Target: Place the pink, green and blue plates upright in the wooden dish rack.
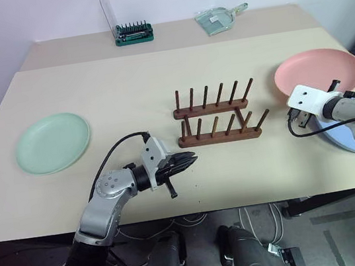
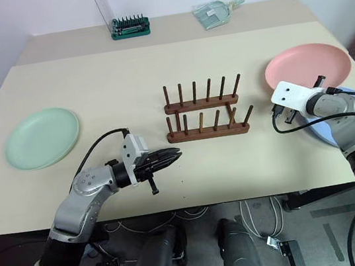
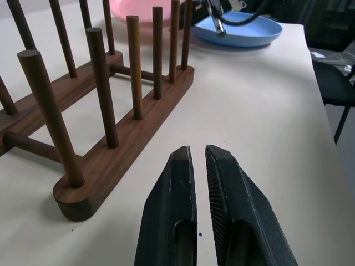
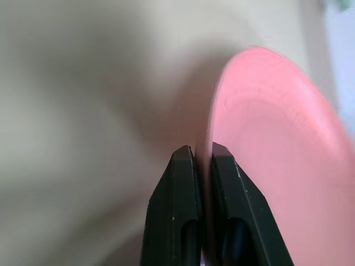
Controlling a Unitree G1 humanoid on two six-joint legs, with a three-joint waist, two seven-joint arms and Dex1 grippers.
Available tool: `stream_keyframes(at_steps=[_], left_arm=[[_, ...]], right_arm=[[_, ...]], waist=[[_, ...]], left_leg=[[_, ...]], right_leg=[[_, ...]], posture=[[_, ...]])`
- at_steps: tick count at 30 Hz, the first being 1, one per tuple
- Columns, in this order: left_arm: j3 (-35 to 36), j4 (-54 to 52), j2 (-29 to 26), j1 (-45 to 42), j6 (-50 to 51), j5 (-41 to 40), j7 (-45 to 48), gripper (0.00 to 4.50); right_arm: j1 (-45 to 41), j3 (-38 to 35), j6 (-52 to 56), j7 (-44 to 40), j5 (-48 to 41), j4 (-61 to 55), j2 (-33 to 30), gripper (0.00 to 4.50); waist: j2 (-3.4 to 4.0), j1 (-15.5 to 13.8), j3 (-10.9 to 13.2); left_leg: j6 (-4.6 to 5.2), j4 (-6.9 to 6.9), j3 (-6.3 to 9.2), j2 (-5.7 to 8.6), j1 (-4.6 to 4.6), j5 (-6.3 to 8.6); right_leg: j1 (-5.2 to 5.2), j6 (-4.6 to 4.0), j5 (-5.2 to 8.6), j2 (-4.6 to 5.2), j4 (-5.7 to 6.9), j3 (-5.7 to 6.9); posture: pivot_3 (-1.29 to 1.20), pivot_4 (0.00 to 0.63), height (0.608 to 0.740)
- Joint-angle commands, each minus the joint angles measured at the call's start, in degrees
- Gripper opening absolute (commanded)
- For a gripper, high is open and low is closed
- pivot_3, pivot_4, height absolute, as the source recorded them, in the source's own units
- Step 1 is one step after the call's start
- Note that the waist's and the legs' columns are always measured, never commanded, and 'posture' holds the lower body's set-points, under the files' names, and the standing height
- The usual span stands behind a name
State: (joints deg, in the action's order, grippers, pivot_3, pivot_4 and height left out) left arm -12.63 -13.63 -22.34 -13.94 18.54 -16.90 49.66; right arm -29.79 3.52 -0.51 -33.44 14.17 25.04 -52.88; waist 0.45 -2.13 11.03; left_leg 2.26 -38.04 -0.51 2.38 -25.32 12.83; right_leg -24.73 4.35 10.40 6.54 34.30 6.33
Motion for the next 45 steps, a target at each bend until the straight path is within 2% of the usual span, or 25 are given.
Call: stream_keyframes(at_steps=[1,4,8,10,12,14,16,20,26,34,45], left_arm=[[0.8,-2.0,0.0,-0.8,-0.8,-0.6,-0.5,0.4],[1.7,-1.6,0.1,-1.3,-1.5,-0.4,-1.3,0.4],[2.7,-1.3,0.4,-2.1,-1.5,-1.4,-1.9,0.4],[3.5,-1.3,0.6,-2.8,-1.2,-2.2,-2.0,0.4],[4.0,-1.4,0.4,-3.1,-1.2,-2.7,-1.8,0.4],[4.2,-2.1,0.3,-2.9,-1.1,-3.4,-1.5,0.4],[4.0,-2.7,-0.2,-2.4,-1.1,-3.5,-1.1,0.4],[3.7,-3.3,-0.6,-1.2,-0.8,-4.3,-0.6,0.4],[3.2,-3.8,-0.8,-0.9,-0.8,-4.4,-0.8,0.4],[2.9,-4.3,-0.8,-1.0,-0.1,-4.7,-1.1,0.4],[2.8,-4.8,-0.6,-1.1,0.7,-4.6,-1.8,0.4]], right_arm=[[-1.6,-8.6,-0.1,-1.6,-8.4,-8.3,-1.0,0.02],[-2.6,-15.3,4.6,-6.7,-21.3,-17.7,1.3,0.02],[-2.6,-20.0,13.6,-10.0,-33.2,-25.5,3.2,0.02],[-3.4,-25.3,25.0,-10.1,-49.3,-32.4,5.9,0.02],[-4.4,-30.8,34.9,-6.0,-66.9,-36.8,9.2,0.02],[-3.1,-34.7,40.5,-1.3,-80.0,-39.6,11.8,0.02],[-0.7,-37.0,43.6,3.9,-89.3,-41.1,13.8,0.02],[4.0,-38.3,45.7,11.5,-100.4,-42.9,15.9,0.02],[8.6,-37.0,45.1,16.8,-106.4,-44.9,16.9,0.02],[11.8,-34.6,42.8,21.7,-107.7,-45.5,20.7,0.02],[11.8,-33.1,40.2,26.5,-106.3,-42.0,22.7,0.02]], waist=[[0.0,0.0,0.0],[0.0,-0.1,0.0],[-0.01,-0.1,0.0],[-0.02,-0.2,0.0],[-0.02,-0.2,0.0],[-0.02,-0.2,0.0],[-0.02,-0.2,0.0],[-0.03,-0.1,0.0],[0.04,0.0,0.0],[0.04,-0.1,0.0],[0.04,-0.1,0.0]], left_leg=[[0.0,0.0,0.0,-0.01,0.0,0.0],[0.0,0.0,0.0,-0.02,-0.01,0.0],[0.0,-0.01,0.02,-0.07,0.03,0.0],[0.0,-0.02,0.04,-0.07,0.03,0.01],[0.02,-0.02,0.08,-0.08,0.01,0.02],[0.01,-0.01,0.13,-0.08,0.01,0.03],[0.02,0.0,0.14,-0.08,0.01,0.03],[0.04,0.0,0.11,-0.07,0.02,0.05],[0.04,0.0,0.08,-0.08,0.01,0.05],[0.05,0.0,0.05,-0.08,0.0,0.05],[0.05,0.0,0.05,-0.09,0.01,0.05]], right_leg=[[0.0,0.0,0.0,-0.01,0.0,0.0],[0.0,0.11,-0.06,-0.02,-0.02,-0.01],[0.04,0.12,-0.07,-0.05,-0.01,0.0],[0.07,0.01,0.0,-0.05,-0.04,0.0],[0.05,0.01,-0.02,-0.03,-0.04,-0.04],[0.06,0.08,-0.07,-0.02,-0.04,-0.07],[0.06,0.06,-0.06,0.04,-0.06,-0.07],[0.1,-0.06,0.01,0.14,-0.1,-0.05],[0.05,-0.07,0.01,0.12,-0.06,-0.06],[0.05,-0.06,0.01,0.0,-0.07,-0.07],[0.04,0.01,0.07,-0.01,-0.07,-0.07]], posture=[[0.0,0.15,0.74],[0.0,0.15,0.74],[0.0,0.15,0.74],[0.0,0.15,0.74],[0.0,0.15,0.74],[0.0,0.15,0.74],[0.0,0.15,0.74],[0.0,0.15,0.74],[0.0,0.15,0.74],[0.0,0.15,0.74],[0.0,0.15,0.74]])
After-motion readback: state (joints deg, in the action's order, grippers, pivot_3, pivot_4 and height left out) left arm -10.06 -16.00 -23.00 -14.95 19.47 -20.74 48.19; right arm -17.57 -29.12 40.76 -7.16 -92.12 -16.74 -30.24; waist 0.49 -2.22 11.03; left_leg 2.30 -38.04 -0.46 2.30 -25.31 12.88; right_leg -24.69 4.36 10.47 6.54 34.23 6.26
